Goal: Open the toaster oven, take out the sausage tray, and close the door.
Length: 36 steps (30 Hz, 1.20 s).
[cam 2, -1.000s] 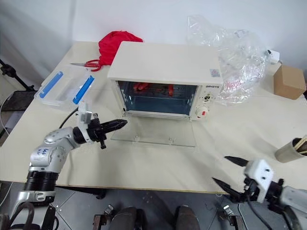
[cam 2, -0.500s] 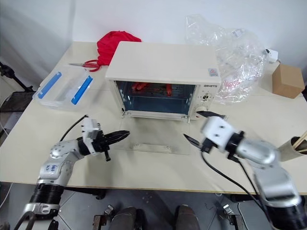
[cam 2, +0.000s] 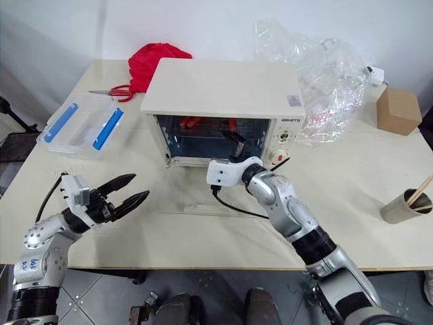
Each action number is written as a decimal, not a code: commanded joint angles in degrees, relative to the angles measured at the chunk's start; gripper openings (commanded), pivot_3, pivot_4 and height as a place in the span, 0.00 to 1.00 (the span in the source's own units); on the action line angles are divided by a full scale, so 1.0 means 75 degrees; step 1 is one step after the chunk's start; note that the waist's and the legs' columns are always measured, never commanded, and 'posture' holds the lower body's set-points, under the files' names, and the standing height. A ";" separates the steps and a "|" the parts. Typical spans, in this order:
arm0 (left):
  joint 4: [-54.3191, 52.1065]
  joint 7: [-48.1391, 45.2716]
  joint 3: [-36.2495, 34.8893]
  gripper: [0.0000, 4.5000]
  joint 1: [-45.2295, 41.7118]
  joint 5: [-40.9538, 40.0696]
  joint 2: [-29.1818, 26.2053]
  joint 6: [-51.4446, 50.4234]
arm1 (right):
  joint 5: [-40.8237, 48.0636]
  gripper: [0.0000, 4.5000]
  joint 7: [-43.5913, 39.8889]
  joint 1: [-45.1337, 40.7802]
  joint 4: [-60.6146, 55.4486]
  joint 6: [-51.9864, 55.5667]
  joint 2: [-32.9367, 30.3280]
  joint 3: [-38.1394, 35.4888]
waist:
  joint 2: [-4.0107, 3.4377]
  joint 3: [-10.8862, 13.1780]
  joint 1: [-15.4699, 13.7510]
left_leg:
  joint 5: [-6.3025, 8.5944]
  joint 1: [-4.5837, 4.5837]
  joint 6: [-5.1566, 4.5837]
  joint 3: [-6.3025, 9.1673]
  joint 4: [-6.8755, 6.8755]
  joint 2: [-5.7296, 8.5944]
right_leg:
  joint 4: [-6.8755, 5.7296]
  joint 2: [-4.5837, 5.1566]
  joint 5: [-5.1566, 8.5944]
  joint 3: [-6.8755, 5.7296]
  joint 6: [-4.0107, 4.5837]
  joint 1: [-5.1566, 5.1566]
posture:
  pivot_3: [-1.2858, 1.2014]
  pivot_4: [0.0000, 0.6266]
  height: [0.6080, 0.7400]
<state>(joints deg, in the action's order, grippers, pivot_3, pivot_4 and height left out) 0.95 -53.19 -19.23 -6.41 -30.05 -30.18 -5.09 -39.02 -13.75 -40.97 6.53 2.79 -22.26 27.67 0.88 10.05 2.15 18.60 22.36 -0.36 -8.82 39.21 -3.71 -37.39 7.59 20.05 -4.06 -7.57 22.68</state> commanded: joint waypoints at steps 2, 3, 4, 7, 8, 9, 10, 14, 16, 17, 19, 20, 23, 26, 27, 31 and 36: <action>-0.0353 0.0176 -0.0112 0.92 0.0028 -0.0201 0.0014 -0.0023 | -0.0727 1.00 0.0603 -0.0646 0.0717 -0.0089 0.0297 0.0172 | 0.0000 0.0000 0.0043 | 0.0000 0.0000 0.0001 0.0000 0.0000 0.0000 | -0.0003 0.0000 0.0001 0.0000 0.0001 0.0001 | 0.52 0.24 1.00; -0.0390 0.0181 -0.0072 0.92 0.0054 -0.0193 0.0023 -0.0041 | -0.0761 1.00 0.0647 -0.0770 0.0871 -0.0111 0.0380 0.0168 | 0.0000 0.0000 0.0055 | 0.0000 0.0000 0.0001 0.0000 0.0000 0.0000 | -0.0005 0.0000 0.0001 -0.0001 0.0001 0.0002 | 0.52 0.24 1.00; -0.0421 0.0190 -0.0041 0.92 0.0076 -0.0188 0.0034 -0.0058 | -0.0856 1.00 0.0725 -0.0869 0.0996 -0.0072 0.0454 0.0171 | 0.0000 0.0000 0.0078 | 0.0000 0.0001 0.0001 0.0001 -0.0002 0.0000 | -0.0005 0.0001 0.0001 -0.0001 0.0001 0.0003 | 0.52 0.24 1.00; -0.0480 0.0184 0.0016 0.92 0.0131 -0.0182 0.0061 -0.0082 | -0.0909 1.00 0.0627 -0.1017 0.1249 -0.0013 0.0621 0.0166 | 0.0000 0.0000 0.0154 | 0.0000 0.0002 0.0001 0.0005 -0.0007 0.0001 | -0.0006 0.0001 0.0001 -0.0007 0.0001 0.0003 | 0.52 0.24 1.00; -0.0490 0.0183 0.0025 0.92 0.0142 -0.0176 0.0068 -0.0082 | -0.0917 0.96 0.0608 -0.1035 0.1285 -0.0013 0.0651 0.0161 | 0.0000 0.0000 0.0168 | 0.0000 0.0002 0.0001 0.0006 -0.0009 0.0000 | -0.0006 0.0000 0.0001 -0.0009 0.0001 0.0004 | 0.52 0.24 1.00; -0.0497 0.0182 0.0028 0.92 0.0148 -0.0170 0.0073 -0.0083 | -0.0934 0.92 0.0607 -0.1044 0.1304 -0.0016 0.0669 0.0154 | 0.0000 0.0000 0.0176 | 0.0000 0.0002 0.0001 0.0007 -0.0011 -0.0001 | -0.0007 0.0000 0.0001 -0.0011 0.0001 0.0004 | 0.52 0.24 1.00; -0.0483 0.0173 0.0033 0.92 0.0140 -0.0168 0.0076 -0.0083 | -0.0979 0.87 0.0533 -0.1060 0.1355 0.0067 0.0707 0.0174 | 0.0000 0.0000 0.0182 | 0.0000 0.0002 0.0002 0.0007 -0.0012 -0.0001 | -0.0007 0.0000 0.0001 -0.0012 0.0001 0.0005 | 0.52 0.24 1.00; -0.0457 0.0163 0.0094 0.92 0.0094 -0.0144 0.0108 -0.0081 | -0.1061 0.57 0.0441 -0.1144 0.1548 0.0261 0.0867 0.0174 | 0.0000 0.0000 0.0192 | 0.0000 0.0002 0.0002 0.0007 -0.0013 -0.0002 | -0.0007 0.0000 0.0001 -0.0014 0.0002 0.0006 | 0.52 0.24 1.00; -0.0463 0.0172 0.0161 0.92 0.0083 -0.0122 0.0152 -0.0075 | -0.1090 0.41 0.0498 -0.1247 0.1648 0.0292 0.0974 0.0190 | -0.0001 0.0000 0.0196 | 0.0000 0.0002 0.0002 0.0007 -0.0013 -0.0003 | -0.0007 -0.0001 0.0001 -0.0014 0.0002 0.0006 | 0.52 0.24 1.00; -0.0470 0.0175 0.0187 0.92 0.0090 -0.0116 0.0174 -0.0073 | -0.1104 0.33 0.0517 -0.1267 0.1664 0.0295 0.1022 0.0200 | -0.0001 0.0000 0.0199 | 0.0000 0.0002 0.0002 0.0006 -0.0013 -0.0003 | -0.0007 -0.0001 0.0001 -0.0014 0.0002 0.0006 | 0.52 0.24 1.00; -0.0486 0.0180 0.0216 0.92 0.0110 -0.0123 0.0192 -0.0073 | -0.1129 0.17 0.0504 -0.1268 0.1664 0.0265 0.1064 0.0220 | -0.0001 0.0000 0.0204 | 0.0000 0.0002 0.0002 0.0007 -0.0013 -0.0003 | -0.0007 -0.0001 0.0001 -0.0014 0.0002 0.0006 | 0.52 0.24 1.00; -0.0509 0.0186 0.0235 0.92 0.0124 -0.0130 0.0203 -0.0080 | -0.1144 0.09 0.0491 -0.1258 0.1632 0.0234 0.1080 0.0238 | -0.0001 0.0000 0.0208 | 0.0000 0.0002 0.0003 0.0007 -0.0013 -0.0003 | -0.0007 -0.0001 0.0001 -0.0014 0.0002 0.0006 | 0.52 0.24 1.00; -0.0537 0.0204 0.0251 0.92 0.0136 -0.0162 0.0219 -0.0106 | -0.1196 0.01 0.0412 -0.1296 0.1517 0.0172 0.1101 0.0252 | 0.0001 -0.0001 0.0250 | 0.0000 0.0002 0.0003 0.0007 -0.0014 -0.0003 | -0.0007 0.0000 0.0001 -0.0014 0.0002 0.0006 | 0.52 0.24 1.00; -0.0543 0.0228 0.0250 0.92 0.0134 -0.0165 0.0239 -0.0123 | -0.1160 0.01 0.0313 -0.1425 0.1513 0.0088 0.1073 0.0193 | 0.0000 0.0000 0.0296 | 0.0000 0.0002 0.0003 0.0010 -0.0014 -0.0003 | -0.0009 0.0000 0.0001 -0.0015 0.0002 0.0006 | 0.52 0.24 1.00; -0.0542 0.0236 0.0247 0.92 0.0129 -0.0172 0.0247 -0.0130 | -0.1068 0.01 0.0208 -0.1513 0.1508 -0.0016 0.1027 0.0145 | 0.0000 0.0000 0.0320 | 0.0000 0.0003 0.0003 0.0010 -0.0015 -0.0003 | -0.0008 0.0000 0.0001 -0.0016 0.0002 0.0006 | 0.52 0.24 1.00; -0.0479 0.0246 0.0268 0.92 0.0047 -0.0158 0.0270 -0.0132 | -0.0704 0.01 -0.0327 -0.1733 0.1330 -0.0434 0.0808 0.0004 | -0.0001 0.0001 0.0358 | 0.0000 0.0004 0.0004 0.0015 -0.0021 -0.0003 | -0.0007 0.0001 0.0001 -0.0020 0.0002 0.0007 | 0.52 0.24 1.00; -0.0323 0.0280 0.0325 0.92 -0.0207 -0.0178 0.0371 -0.0149 | 0.0042 0.01 -0.1334 -0.1292 0.0253 -0.0698 0.0488 -0.0229 | -0.0002 0.0002 0.0357 | 0.0000 0.0005 0.0004 0.0019 -0.0032 -0.0003 | -0.0006 0.0001 0.0001 -0.0026 0.0002 0.0012 | 0.52 0.24 1.00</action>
<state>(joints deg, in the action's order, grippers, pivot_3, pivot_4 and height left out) -1.19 -51.25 -16.76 -7.45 -30.15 -27.54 -6.37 -41.39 -22.79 -50.35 15.33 -0.05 -18.59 28.15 0.87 10.07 4.83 18.60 22.41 -0.33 -8.66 38.96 -3.73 -37.42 7.60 20.06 -4.28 -7.56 22.76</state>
